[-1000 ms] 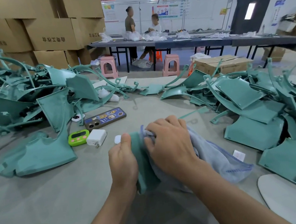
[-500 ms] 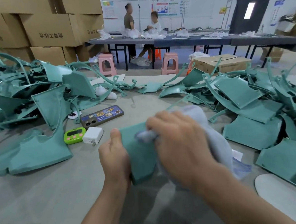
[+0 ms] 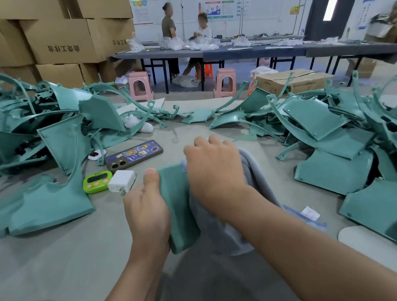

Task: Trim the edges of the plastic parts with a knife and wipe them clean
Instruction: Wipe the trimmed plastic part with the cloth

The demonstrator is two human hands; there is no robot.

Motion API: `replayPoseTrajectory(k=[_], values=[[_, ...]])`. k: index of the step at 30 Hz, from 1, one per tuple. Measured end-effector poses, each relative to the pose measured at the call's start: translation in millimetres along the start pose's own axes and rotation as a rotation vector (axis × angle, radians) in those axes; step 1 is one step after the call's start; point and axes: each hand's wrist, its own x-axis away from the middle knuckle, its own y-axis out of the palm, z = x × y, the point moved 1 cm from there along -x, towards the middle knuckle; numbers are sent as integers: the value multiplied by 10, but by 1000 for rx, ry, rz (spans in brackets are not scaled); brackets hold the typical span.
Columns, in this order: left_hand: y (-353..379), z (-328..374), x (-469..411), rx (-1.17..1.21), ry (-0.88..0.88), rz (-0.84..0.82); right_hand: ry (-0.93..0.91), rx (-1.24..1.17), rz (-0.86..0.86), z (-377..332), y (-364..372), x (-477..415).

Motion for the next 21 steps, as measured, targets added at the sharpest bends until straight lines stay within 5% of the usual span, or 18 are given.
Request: replayPoseTrajectory(k=[5, 21], values=[[12, 33, 73, -130, 229, -87, 70, 51, -4, 323, 111, -104], [22, -163, -46, -95, 52, -184, 461, -12, -7, 1376, 565, -16]])
